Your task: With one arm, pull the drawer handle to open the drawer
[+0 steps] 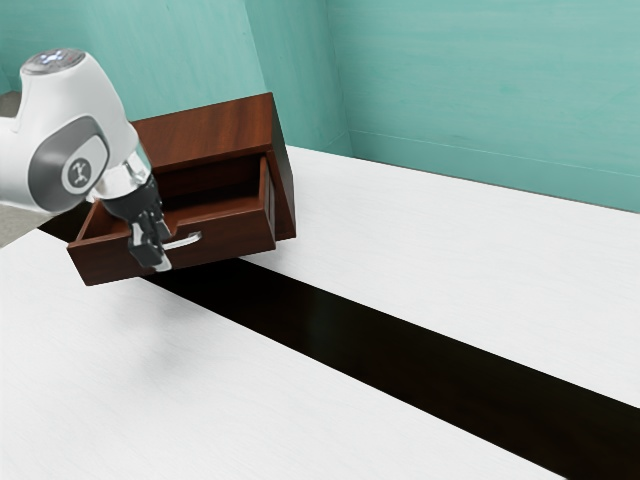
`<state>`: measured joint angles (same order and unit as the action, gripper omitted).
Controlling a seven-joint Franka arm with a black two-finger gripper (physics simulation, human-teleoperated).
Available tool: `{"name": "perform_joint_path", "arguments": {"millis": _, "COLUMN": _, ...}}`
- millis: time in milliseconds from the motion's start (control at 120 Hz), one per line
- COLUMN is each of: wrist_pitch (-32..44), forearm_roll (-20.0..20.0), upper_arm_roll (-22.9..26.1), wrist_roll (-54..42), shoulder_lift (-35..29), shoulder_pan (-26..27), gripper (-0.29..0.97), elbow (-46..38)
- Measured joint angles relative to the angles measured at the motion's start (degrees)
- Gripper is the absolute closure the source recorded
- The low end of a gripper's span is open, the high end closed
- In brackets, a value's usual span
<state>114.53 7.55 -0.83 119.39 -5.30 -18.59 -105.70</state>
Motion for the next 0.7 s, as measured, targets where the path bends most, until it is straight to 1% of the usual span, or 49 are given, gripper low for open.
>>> {"name": "perform_joint_path", "arguments": {"millis": 483, "wrist_pitch": -6.7, "forearm_roll": 0.0, "upper_arm_roll": 1.4, "wrist_roll": 0.3, "shoulder_lift": -0.8, "shoulder_pan": 0.2, "gripper": 0.34, "elbow": 4.7}}
{"name": "perform_joint_path", "arguments": {"millis": 617, "wrist_pitch": -8.3, "forearm_roll": 0.0, "upper_arm_roll": 1.9, "wrist_roll": 0.3, "shoulder_lift": -1.8, "shoulder_pan": 0.3, "gripper": 0.32, "elbow": 6.7}}
{"name": "perform_joint_path", "arguments": {"millis": 700, "wrist_pitch": -8.8, "forearm_roll": -0.2, "upper_arm_roll": 2.2, "wrist_roll": 0.4, "shoulder_lift": -2.4, "shoulder_pan": 0.6, "gripper": 0.27, "elbow": 7.0}}
